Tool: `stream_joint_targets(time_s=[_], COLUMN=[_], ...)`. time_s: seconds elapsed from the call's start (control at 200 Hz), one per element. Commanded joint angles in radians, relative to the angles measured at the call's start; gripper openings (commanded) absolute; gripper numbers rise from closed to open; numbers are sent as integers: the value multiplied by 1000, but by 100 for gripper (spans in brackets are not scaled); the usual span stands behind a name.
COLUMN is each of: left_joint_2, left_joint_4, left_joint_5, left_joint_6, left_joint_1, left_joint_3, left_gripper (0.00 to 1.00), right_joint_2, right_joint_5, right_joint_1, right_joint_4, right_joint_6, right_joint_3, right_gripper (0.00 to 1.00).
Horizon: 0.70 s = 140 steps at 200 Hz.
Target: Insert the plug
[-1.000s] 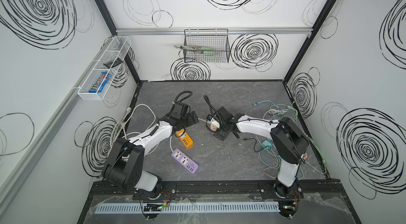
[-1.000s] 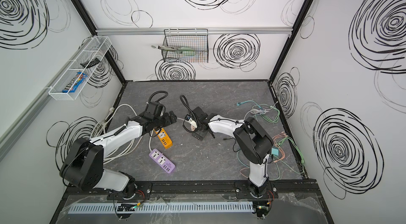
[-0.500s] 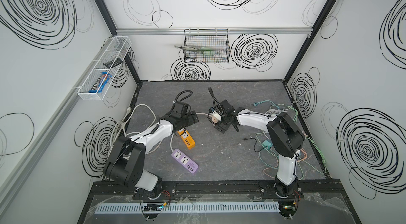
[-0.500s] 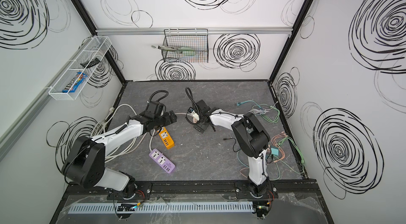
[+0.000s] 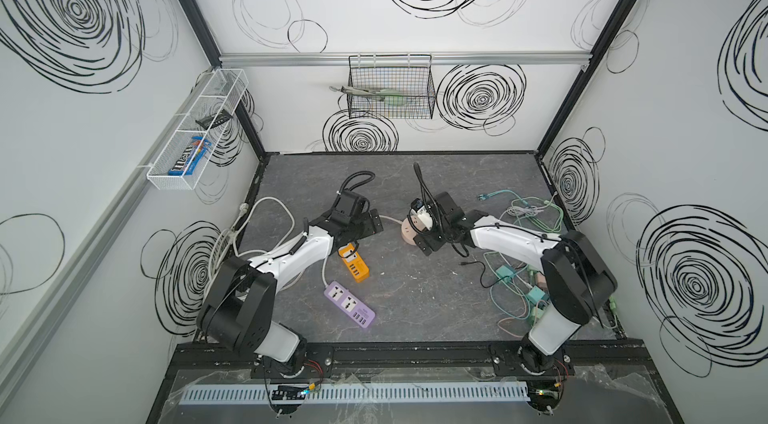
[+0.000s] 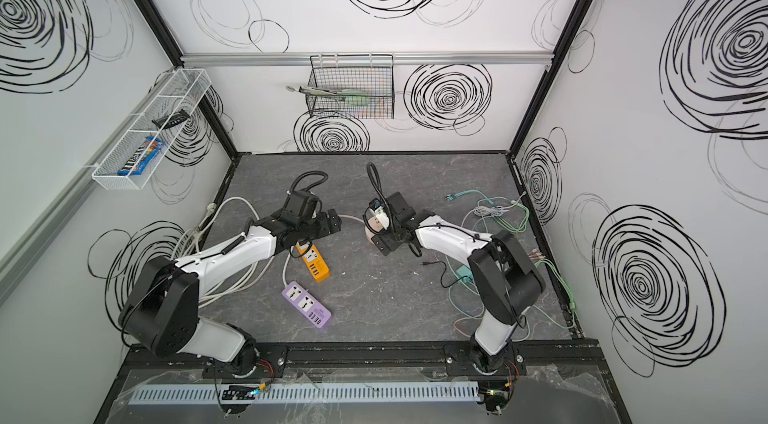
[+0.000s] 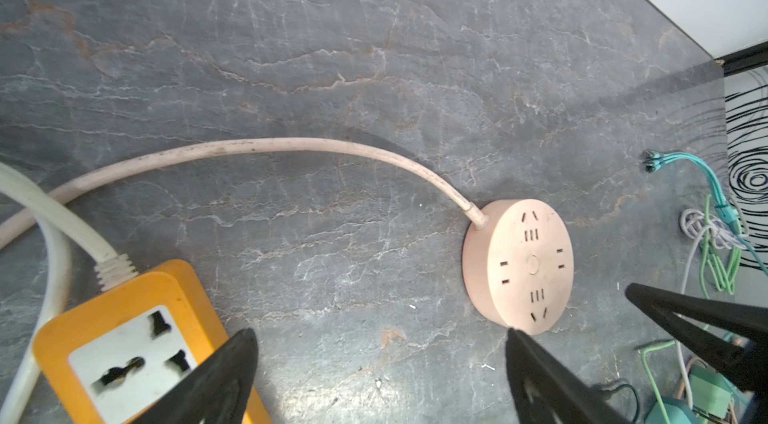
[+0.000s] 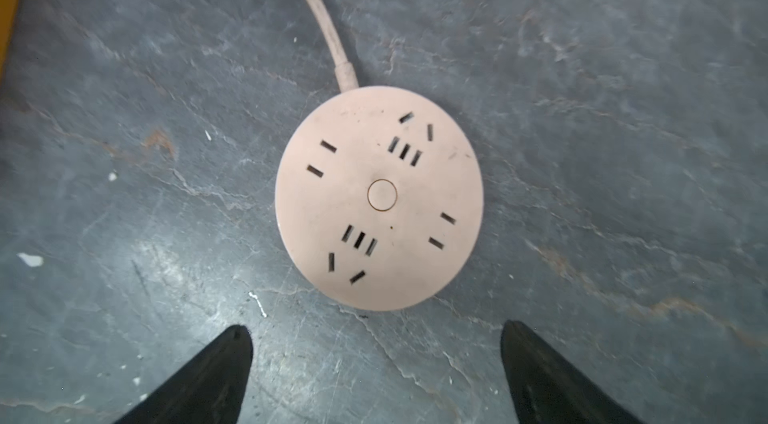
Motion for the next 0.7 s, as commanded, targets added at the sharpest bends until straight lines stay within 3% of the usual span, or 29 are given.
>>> stream_joint_targets(time_s=[0.0,0.16,0.33,0.545,0.695], left_joint_2=[10,3,-14,-19,-16], left_joint_4=[10,2,-5,-23,-28], left_joint_5=[-39,-55,-74,-103,-114], left_joint_6=[8,15,24,33,41], left_joint_1=[-28,-64,-98,-100,-99], left_joint_3=[41,50,44,52,58], left_gripper=[96,96,96,96,96], right_joint_2=[-105,-293,-474,-673,-793], right_joint_5=[48,205,321,330,256], right_joint_1=[-21,-65,-131,-257,-353], right_joint_4=[88,213,196,57,-39], right_joint_6=[142,275,372,557,625], right_joint_3=[-69,-242,-343,-393,-436], right_gripper=[97,97,97,97,97])
